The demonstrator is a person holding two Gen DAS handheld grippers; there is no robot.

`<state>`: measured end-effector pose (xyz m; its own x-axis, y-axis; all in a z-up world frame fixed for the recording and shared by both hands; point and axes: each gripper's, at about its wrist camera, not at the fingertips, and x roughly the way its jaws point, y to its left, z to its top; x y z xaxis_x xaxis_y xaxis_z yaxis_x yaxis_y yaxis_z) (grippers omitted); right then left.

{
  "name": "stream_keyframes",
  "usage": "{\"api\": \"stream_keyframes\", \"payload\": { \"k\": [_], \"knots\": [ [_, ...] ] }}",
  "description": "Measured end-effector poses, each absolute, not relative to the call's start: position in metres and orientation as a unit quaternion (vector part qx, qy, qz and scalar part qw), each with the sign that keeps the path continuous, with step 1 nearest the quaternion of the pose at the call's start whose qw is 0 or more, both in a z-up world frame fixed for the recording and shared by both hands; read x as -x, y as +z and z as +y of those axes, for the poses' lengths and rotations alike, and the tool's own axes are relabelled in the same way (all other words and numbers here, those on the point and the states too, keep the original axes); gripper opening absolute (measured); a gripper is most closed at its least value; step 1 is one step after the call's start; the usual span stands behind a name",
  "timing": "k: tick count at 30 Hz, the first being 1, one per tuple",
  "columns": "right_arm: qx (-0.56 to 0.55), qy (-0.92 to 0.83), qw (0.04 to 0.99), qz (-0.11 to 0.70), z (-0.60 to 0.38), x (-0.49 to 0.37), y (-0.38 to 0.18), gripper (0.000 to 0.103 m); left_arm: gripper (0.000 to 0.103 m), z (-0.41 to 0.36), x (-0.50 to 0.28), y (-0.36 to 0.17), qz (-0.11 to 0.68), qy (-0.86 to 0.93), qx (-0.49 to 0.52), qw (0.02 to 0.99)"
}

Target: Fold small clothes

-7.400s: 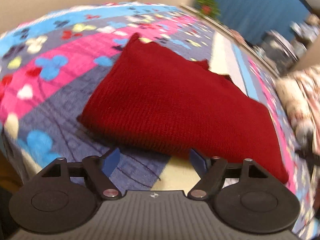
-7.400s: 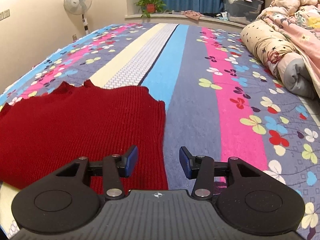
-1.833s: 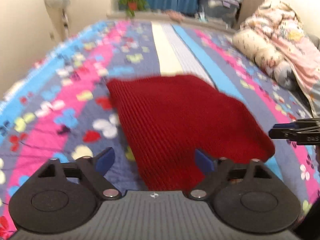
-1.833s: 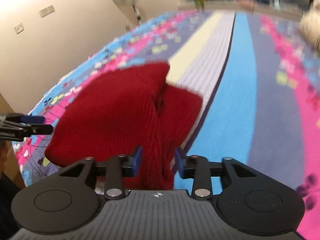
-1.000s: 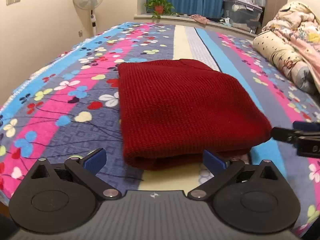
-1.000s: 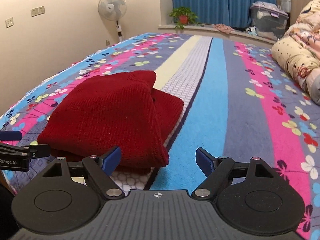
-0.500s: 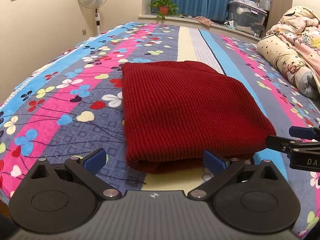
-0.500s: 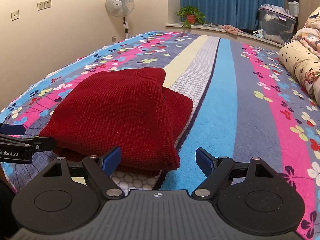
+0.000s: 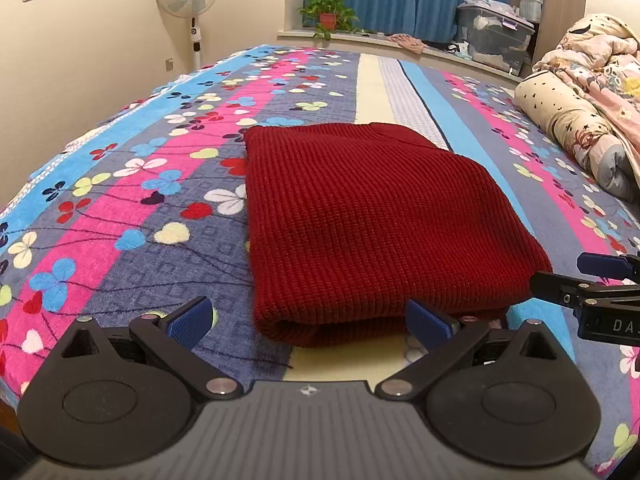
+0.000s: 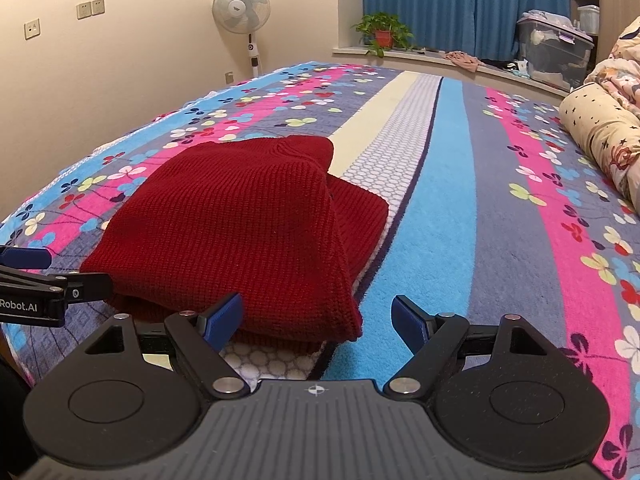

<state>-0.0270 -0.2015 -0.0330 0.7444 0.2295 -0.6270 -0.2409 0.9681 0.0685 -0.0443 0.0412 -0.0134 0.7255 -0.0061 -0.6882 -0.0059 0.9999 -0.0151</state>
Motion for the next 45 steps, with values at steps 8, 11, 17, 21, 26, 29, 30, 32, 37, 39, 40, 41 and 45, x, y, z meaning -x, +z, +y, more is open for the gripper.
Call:
{"api": "stream_keyframes", "payload": {
  "k": [8, 11, 17, 21, 26, 29, 30, 32, 37, 39, 40, 41, 45],
  "knots": [
    [0.012, 0.127, 0.934, 0.334, -0.2001, 0.0273, -0.0321, 0.083, 0.103, 0.0413, 0.0451, -0.0132, 0.371, 0.001, 0.009, 0.929],
    [0.012, 0.128, 0.934, 0.333, -0.2, 0.0273, -0.0319, 0.083, 0.103, 0.0414, 0.0453, -0.013, 0.371, 0.001, 0.01, 0.929],
    [0.013, 0.128, 0.934, 0.333, -0.1992, 0.0278, -0.0318, 0.083, 0.103, 0.0416, 0.0453, -0.0129, 0.371, 0.001, 0.01, 0.929],
    [0.013, 0.128, 0.934, 0.333, -0.199, 0.0277, -0.0318, 0.083, 0.103, 0.0417, 0.0453, -0.0125, 0.371, 0.001, 0.01, 0.929],
    [0.014, 0.128, 0.934, 0.333, -0.1994, 0.0278, -0.0318, 0.083, 0.103, 0.0421, 0.0452, -0.0126, 0.37, 0.001, 0.01, 0.929],
    [0.013, 0.128, 0.934, 0.333, -0.1991, 0.0278, -0.0318, 0.083, 0.103, 0.0423, 0.0452, -0.0126, 0.371, 0.001, 0.01, 0.929],
    [0.013, 0.128, 0.934, 0.333, -0.1991, 0.0278, -0.0318, 0.083, 0.103, 0.0421, 0.0454, -0.0125, 0.37, 0.001, 0.009, 0.929],
    [0.014, 0.128, 0.934, 0.333, -0.1991, 0.0278, -0.0319, 0.083, 0.103, 0.0421, 0.0452, -0.0127, 0.371, 0.001, 0.01, 0.929],
    [0.014, 0.128, 0.934, 0.333, -0.199, 0.0279, -0.0317, 0.083, 0.103, 0.0422, 0.0455, -0.0126, 0.371, 0.0, 0.01, 0.929],
    [0.014, 0.128, 0.934, 0.333, -0.1989, 0.0278, -0.0319, 0.083, 0.103, 0.0421, 0.0452, -0.0126, 0.371, 0.001, 0.01, 0.929],
    [0.014, 0.128, 0.934, 0.333, -0.1987, 0.0278, -0.0319, 0.083, 0.103, 0.0421, 0.0452, -0.0126, 0.371, 0.002, 0.01, 0.929],
    [0.014, 0.128, 0.934, 0.333, -0.1986, 0.0279, -0.0319, 0.083, 0.103, 0.0421, 0.0452, -0.0126, 0.371, 0.001, 0.01, 0.929],
    [0.014, 0.127, 0.934, 0.333, -0.1982, 0.0279, -0.0322, 0.083, 0.103, 0.0425, 0.0453, -0.0124, 0.371, 0.001, 0.011, 0.929]
  ]
}}
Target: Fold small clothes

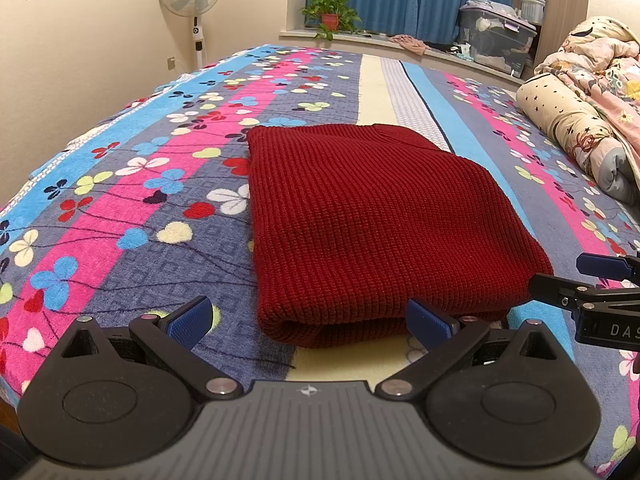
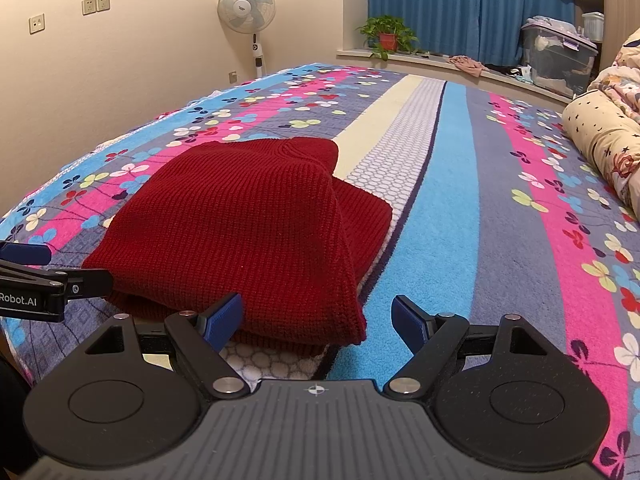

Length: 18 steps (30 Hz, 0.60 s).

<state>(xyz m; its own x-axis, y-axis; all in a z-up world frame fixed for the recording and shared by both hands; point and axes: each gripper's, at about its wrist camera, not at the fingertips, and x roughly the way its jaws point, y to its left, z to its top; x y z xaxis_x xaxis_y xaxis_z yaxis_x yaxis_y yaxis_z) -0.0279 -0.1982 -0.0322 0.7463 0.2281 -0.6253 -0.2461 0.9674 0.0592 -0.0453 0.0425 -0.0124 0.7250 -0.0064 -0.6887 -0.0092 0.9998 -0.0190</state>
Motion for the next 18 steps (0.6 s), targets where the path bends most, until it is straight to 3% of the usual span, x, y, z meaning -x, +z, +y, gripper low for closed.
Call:
{"api": "stream_keyframes", "payload": {
  "k": [18],
  "knots": [
    [0.017, 0.133, 0.935, 0.329, -0.203, 0.0277, -0.0294, 0.083, 0.103, 0.0403, 0.0448, -0.011, 0.369, 0.002, 0.01, 0.93]
  ]
}}
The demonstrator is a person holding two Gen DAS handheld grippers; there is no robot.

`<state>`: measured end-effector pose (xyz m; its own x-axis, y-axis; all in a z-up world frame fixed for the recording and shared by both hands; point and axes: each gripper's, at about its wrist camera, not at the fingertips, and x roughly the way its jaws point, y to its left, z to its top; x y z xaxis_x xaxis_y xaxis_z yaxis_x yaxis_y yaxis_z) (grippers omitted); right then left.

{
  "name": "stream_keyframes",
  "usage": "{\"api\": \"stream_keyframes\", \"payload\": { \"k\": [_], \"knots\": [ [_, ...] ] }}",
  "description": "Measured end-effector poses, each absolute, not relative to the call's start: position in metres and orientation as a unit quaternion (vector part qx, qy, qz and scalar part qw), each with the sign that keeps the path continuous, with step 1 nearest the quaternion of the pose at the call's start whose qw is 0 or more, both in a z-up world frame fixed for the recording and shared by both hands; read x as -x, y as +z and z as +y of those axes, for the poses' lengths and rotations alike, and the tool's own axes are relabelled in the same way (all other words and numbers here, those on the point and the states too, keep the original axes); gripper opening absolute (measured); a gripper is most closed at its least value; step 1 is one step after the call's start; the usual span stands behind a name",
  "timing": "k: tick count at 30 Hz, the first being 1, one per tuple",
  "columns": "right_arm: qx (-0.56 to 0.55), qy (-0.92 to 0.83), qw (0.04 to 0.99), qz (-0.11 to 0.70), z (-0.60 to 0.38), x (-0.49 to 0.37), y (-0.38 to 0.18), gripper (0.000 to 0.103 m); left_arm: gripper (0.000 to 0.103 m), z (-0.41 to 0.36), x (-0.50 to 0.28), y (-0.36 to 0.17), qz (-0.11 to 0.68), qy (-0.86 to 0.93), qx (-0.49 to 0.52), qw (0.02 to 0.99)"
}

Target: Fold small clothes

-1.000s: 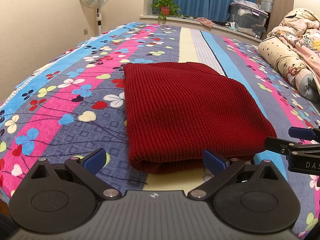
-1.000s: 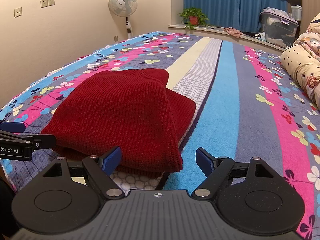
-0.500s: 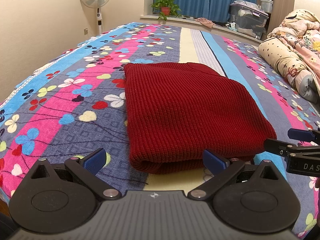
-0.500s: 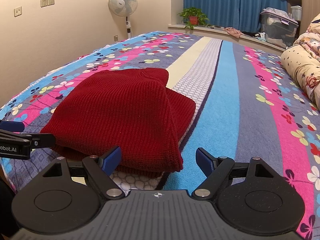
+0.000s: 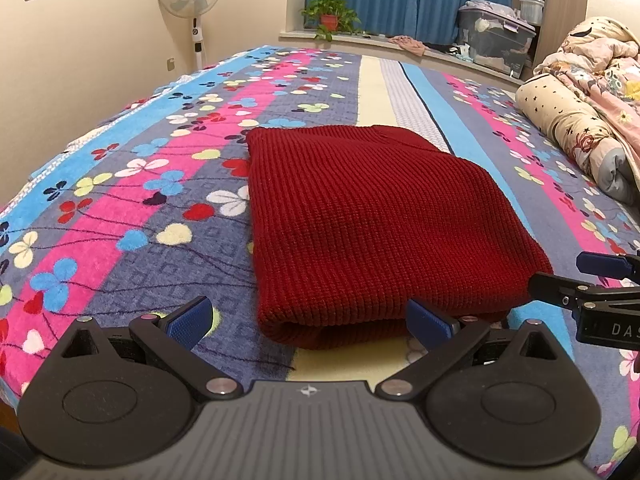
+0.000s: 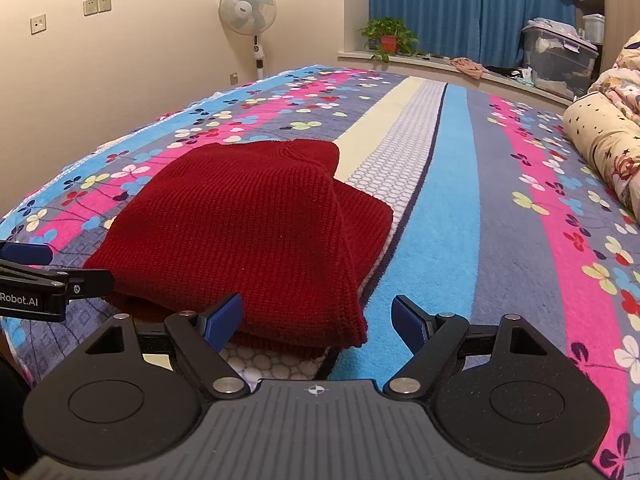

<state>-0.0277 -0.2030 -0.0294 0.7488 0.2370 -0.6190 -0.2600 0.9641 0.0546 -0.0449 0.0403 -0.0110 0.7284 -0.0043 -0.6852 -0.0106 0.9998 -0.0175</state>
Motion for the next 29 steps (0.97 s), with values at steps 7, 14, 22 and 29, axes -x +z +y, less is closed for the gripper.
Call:
{"api": "stream_keyframes", "payload": {
  "k": [7, 14, 22, 29],
  "knots": [
    [0.018, 0.133, 0.935, 0.329, -0.2034, 0.0276, -0.0294, 0.083, 0.103, 0.0396, 0.0445, -0.0106, 0.367, 0.001, 0.012, 0.93],
    [0.019, 0.134, 0.935, 0.329, -0.203, 0.0278, -0.0295, 0.083, 0.103, 0.0405, 0.0448, -0.0097, 0.367, -0.001, 0.012, 0.93],
    [0.019, 0.134, 0.935, 0.329, -0.2024, 0.0281, -0.0301, 0.083, 0.103, 0.04, 0.0445, -0.009, 0.366, -0.002, 0.011, 0.931],
    [0.019, 0.135, 0.934, 0.33, -0.2022, 0.028, -0.031, 0.083, 0.103, 0.0396, 0.0458, -0.0088, 0.363, -0.002, 0.011, 0.932]
  ]
}}
